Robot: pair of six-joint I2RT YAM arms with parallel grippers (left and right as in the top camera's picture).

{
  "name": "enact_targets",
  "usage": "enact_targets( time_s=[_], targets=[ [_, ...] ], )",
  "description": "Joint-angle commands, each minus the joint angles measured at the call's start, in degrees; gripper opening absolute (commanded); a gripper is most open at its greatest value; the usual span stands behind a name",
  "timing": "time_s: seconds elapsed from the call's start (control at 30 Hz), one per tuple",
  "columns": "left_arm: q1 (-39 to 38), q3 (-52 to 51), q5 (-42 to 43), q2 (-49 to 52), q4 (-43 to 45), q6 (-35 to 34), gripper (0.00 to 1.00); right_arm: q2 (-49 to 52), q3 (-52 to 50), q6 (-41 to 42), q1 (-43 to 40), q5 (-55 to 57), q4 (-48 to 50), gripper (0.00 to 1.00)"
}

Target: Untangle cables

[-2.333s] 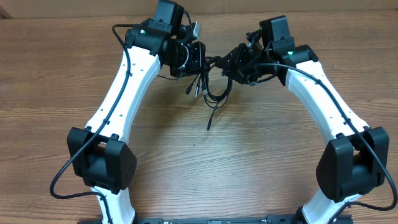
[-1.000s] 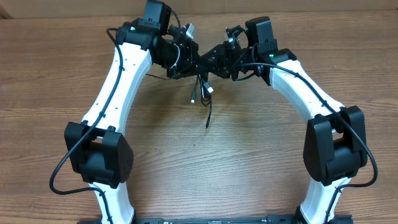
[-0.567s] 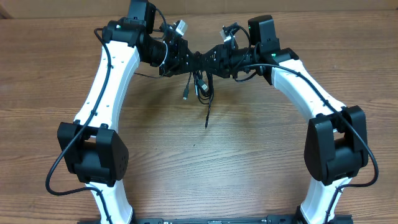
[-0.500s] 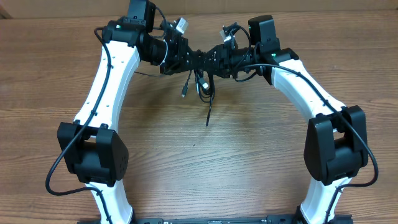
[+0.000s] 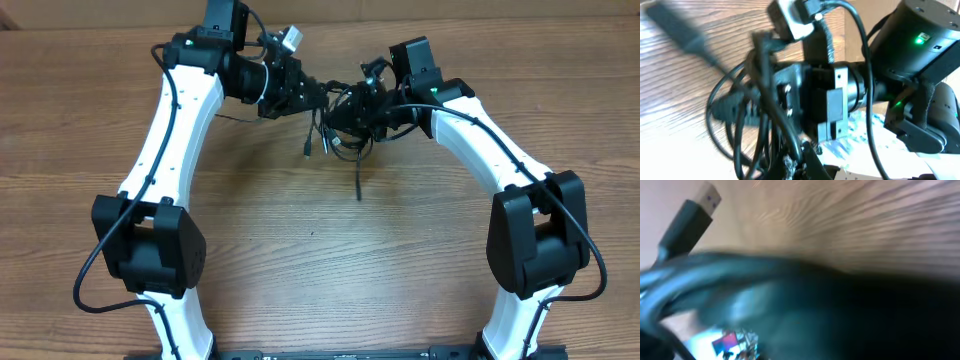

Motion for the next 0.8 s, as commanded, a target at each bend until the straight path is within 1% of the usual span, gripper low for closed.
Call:
enact_targets(
  time_s=[0.0, 0.13, 0.23, 0.3, 0.43, 0.6, 0.67, 0.7, 0.77],
  targets=[
    [1.7, 0.2, -6.2, 0.0, -3.0, 3.4, 0.04, -0.5, 0.1, -1.0, -1.6, 4.5, 3.1, 0.04],
    [1.1, -2.3, -15.1, 0.0, -4.2, 4.6, 0.04, -4.2, 2.1, -1.0, -3.3, 3.4, 3.5, 0.04],
    [0.9, -4.4, -19.1, 0.1, -4.2, 4.6, 0.04, -7.8, 2.6, -1.0, -3.7, 2.3, 3.2, 0.04],
    [0.9, -5.8, -20.3, 0.1, -4.0, 5.0, 0.04, -10.5, 2.6, -1.1, -3.7, 1.2, 3.0, 0.04],
    [0.9, -6.8, -19.8, 0.1, -3.8, 8.2, 0.04, -13.9, 2.6, -1.3, -4.8, 0.8, -0.1, 0.04],
    [0.9, -6.8, -15.1, 0.1, -3.8, 15.1, 0.04, -14.1, 2.6, -3.1, -6.2, 2.4, -6.4, 0.04],
    [0.9, -6.8, -11.8, 0.1, -3.8, 18.2, 0.04, -14.1, 2.6, -4.9, -6.2, 4.2, -9.0, 0.1],
    [0.9, -6.8, -11.0, 0.1, -3.8, 19.3, 0.04, -14.1, 2.6, -5.6, -6.2, 4.9, -10.3, 0.15],
    [0.9, -6.8, -11.1, 0.1, -4.0, 19.3, 0.04, -14.1, 2.6, -6.0, -6.2, 6.7, -12.0, 0.17]
  ],
)
